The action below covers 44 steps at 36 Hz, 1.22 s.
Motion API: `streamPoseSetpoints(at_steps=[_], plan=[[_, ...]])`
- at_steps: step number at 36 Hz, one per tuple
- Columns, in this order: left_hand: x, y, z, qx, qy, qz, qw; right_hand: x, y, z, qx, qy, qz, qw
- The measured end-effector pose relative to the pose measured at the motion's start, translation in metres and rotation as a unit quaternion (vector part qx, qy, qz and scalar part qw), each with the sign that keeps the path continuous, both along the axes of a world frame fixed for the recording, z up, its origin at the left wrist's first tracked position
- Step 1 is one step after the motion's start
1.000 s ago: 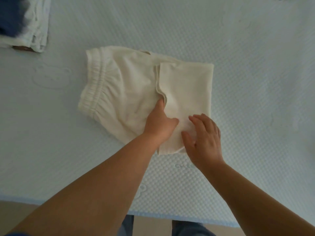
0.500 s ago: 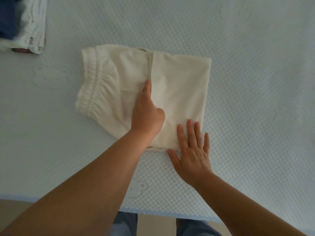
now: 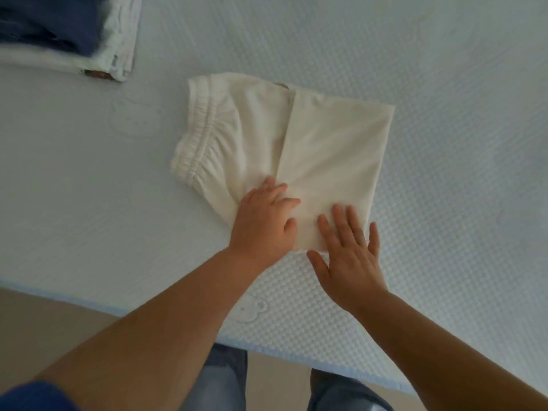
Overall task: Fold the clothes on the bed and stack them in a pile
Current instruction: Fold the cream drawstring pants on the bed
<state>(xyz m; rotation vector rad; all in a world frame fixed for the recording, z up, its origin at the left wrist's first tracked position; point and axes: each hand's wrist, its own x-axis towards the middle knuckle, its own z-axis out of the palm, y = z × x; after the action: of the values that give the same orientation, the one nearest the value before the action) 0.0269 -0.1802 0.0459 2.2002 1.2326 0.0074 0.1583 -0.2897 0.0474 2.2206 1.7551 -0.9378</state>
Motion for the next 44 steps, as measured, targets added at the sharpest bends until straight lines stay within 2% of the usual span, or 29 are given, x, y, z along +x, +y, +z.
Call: streamPoseSetpoints(at_steps=[2, 5, 7, 9, 10, 11, 13, 15, 18, 19, 21, 23, 24, 25, 26, 29, 31, 32, 35, 37, 39, 41, 44], plan=[[-0.012, 0.005, 0.015, 0.055, -0.077, 0.117, 0.989, -0.002, 0.004, 0.007, 0.009, 0.008, -0.008, 1.0], [-0.041, 0.012, 0.024, 0.105, -0.062, 0.292, 0.949, -0.008, 0.011, 0.013, 0.019, 0.009, -0.007, 1.0], [-0.058, 0.02, 0.023, 0.044, -0.039, 0.436, 0.898, -0.011, 0.015, 0.014, 0.018, 0.008, -0.013, 1.0], [-0.069, 0.033, 0.02, -0.08, -0.037, 0.562, 0.822, -0.015, 0.019, 0.012, 0.021, 0.001, -0.023, 1.0], [-0.072, 0.04, 0.018, -0.157, -0.061, 0.591, 0.789, -0.016, 0.02, 0.011, 0.025, -0.001, -0.026, 0.999], [-0.073, 0.046, 0.017, -0.231, -0.102, 0.595, 0.763, -0.017, 0.022, 0.009, 0.025, -0.001, -0.028, 0.999], [-0.074, 0.056, 0.012, -0.322, -0.188, 0.588, 0.718, -0.019, 0.023, 0.006, 0.016, 0.0, -0.019, 1.0], [-0.072, 0.063, 0.008, -0.358, -0.27, 0.592, 0.67, -0.02, 0.024, 0.002, 0.005, 0.0, -0.007, 1.0], [-0.068, 0.071, 0.005, -0.415, -0.374, 0.593, 0.58, -0.021, 0.024, -0.002, -0.004, -0.002, -0.001, 1.0], [-0.066, 0.072, 0.006, -0.432, -0.391, 0.587, 0.562, -0.021, 0.024, -0.002, -0.005, -0.003, -0.002, 1.0], [-0.063, 0.072, 0.008, -0.449, -0.396, 0.581, 0.551, -0.022, 0.025, -0.002, -0.006, -0.005, -0.005, 1.0], [-0.059, 0.072, 0.012, -0.429, -0.402, 0.585, 0.558, -0.023, 0.027, -0.001, -0.003, 0.0, -0.016, 1.0], [-0.054, 0.071, 0.016, -0.397, -0.41, 0.58, 0.581, -0.022, 0.027, -0.001, -0.002, 0.005, -0.024, 1.0], [-0.05, 0.069, 0.021, -0.352, -0.414, 0.563, 0.622, -0.022, 0.028, 0.0, -0.002, 0.01, -0.033, 0.999], [-0.044, 0.066, 0.028, -0.3, -0.406, 0.534, 0.679, -0.022, 0.028, 0.0, -0.001, 0.015, -0.042, 0.999], [-0.025, 0.052, 0.046, -0.154, -0.308, 0.416, 0.842, -0.019, 0.031, 0.003, 0.014, 0.044, -0.096, 0.994], [-0.011, 0.036, 0.052, -0.075, -0.231, 0.317, 0.917, -0.015, 0.033, 0.007, 0.034, 0.072, -0.159, 0.984], [-0.003, 0.028, 0.052, -0.049, -0.202, 0.273, 0.939, -0.012, 0.034, 0.01, 0.049, 0.087, -0.198, 0.975], [0.023, 0.005, 0.047, -0.035, -0.117, 0.174, 0.977, 0.002, 0.036, 0.015, 0.104, 0.135, -0.347, 0.922], [0.035, -0.007, 0.037, -0.032, -0.003, 0.079, 0.996, 0.014, 0.037, 0.016, 0.116, 0.175, -0.458, 0.864], [0.041, -0.014, 0.028, -0.025, 0.074, 0.015, 0.997, 0.028, 0.039, 0.013, 0.111, 0.197, -0.545, 0.807], [0.042, -0.016, 0.026, -0.01, 0.094, 0.009, 0.996, 0.04, 0.038, 0.009, 0.107, 0.182, -0.572, 0.792], [0.043, -0.012, 0.027, 0.028, 0.047, 0.051, 0.997, 0.051, 0.04, 0.004, 0.083, 0.188, -0.561, 0.802]])
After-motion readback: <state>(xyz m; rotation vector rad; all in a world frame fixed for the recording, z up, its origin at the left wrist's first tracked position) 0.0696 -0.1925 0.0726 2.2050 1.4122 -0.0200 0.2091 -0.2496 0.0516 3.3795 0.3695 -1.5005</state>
